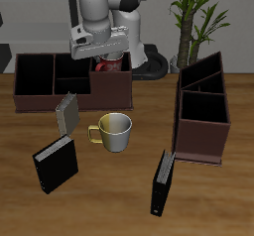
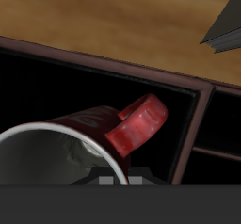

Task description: Place the red mug into the back desk caddy's right compartment

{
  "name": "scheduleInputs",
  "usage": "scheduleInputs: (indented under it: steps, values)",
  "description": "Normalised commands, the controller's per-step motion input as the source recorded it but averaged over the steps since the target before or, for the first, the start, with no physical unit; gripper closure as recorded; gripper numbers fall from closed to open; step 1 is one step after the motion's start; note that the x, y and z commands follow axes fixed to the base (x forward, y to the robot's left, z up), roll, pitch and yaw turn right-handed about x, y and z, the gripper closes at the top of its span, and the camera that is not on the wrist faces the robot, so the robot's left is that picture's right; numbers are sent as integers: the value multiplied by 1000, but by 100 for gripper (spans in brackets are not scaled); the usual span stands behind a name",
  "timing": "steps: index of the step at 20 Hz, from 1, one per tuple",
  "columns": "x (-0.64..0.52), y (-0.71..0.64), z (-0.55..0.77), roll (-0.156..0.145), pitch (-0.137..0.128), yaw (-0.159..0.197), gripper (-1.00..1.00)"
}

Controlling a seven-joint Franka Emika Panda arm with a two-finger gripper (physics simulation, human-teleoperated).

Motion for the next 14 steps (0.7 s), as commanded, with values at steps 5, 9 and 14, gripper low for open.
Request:
scheduleInputs:
  steps: [5,9,14]
  values:
    - [14,-24,-8,6,20,-12,-100]
    - [16,28,121,8,-19,-8,-100]
    - [16,-82,260,3,-58,-35,-100]
